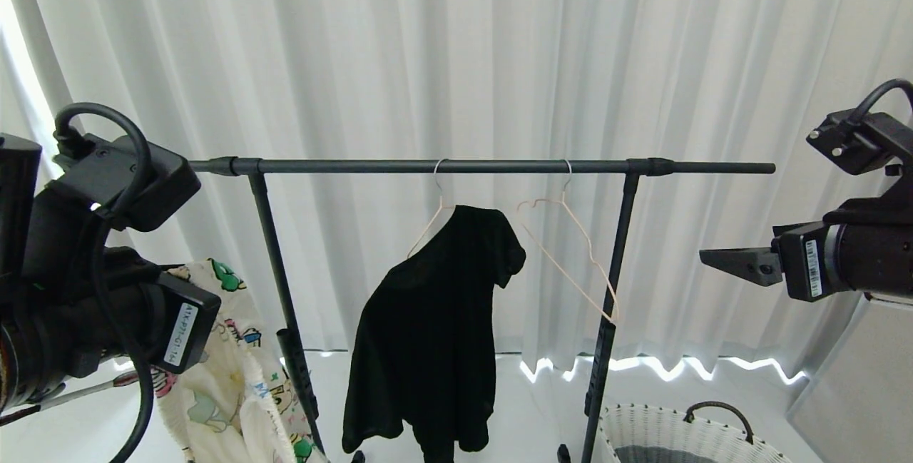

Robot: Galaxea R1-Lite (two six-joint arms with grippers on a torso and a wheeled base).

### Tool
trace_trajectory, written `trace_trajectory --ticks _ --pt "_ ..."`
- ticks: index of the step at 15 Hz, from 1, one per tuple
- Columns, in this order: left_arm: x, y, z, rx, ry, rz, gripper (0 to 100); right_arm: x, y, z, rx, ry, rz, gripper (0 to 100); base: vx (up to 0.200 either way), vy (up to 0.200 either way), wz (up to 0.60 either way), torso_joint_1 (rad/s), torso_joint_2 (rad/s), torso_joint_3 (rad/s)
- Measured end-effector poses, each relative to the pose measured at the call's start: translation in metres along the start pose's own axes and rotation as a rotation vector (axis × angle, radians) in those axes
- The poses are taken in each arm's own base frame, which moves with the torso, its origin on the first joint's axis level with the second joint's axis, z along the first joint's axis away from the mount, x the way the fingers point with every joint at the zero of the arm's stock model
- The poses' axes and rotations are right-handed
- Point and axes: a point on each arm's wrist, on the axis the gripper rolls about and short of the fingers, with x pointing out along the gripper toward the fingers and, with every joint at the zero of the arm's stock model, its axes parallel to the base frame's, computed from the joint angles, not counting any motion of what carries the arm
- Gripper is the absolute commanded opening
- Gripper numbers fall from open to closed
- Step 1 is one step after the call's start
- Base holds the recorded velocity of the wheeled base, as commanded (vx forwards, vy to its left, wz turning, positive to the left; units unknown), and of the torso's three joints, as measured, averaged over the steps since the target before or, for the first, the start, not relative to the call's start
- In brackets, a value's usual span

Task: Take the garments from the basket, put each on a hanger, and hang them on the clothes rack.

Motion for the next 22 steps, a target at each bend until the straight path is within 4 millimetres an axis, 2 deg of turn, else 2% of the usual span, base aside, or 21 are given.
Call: trace_trajectory --ticks 5,11,19,22 --pt "0.0003 -0.0002 0.0 0.001 0.001 -0.001 0 0.0031 0.0007 -0.0014 -0.002 0.012 0.0 100 0.2 0.0 0.0 0.002 0.0 0.006" --pt "0.0011 0.0006 0.0046 -0.025 -0.046 0.018 0 0.0066 0.0014 -0.0033 -0.005 0.027 -0.001 100 0.0 0.0 0.0 0.0 0.0 0.0" --pt "0.0018 0.001 0.0047 -0.025 -0.037 0.054 0 0.0083 0.0022 -0.0075 -0.009 0.043 0.0 100 0.0 0.2 0.0 -0.001 0.0 0.002" --pt "0.002 0.0006 0.0045 -0.024 -0.038 0.052 0 0.0084 0.0016 -0.0076 -0.008 0.044 -0.003 100 0.0 0.0 0.0 0.0 0.0 0.0"
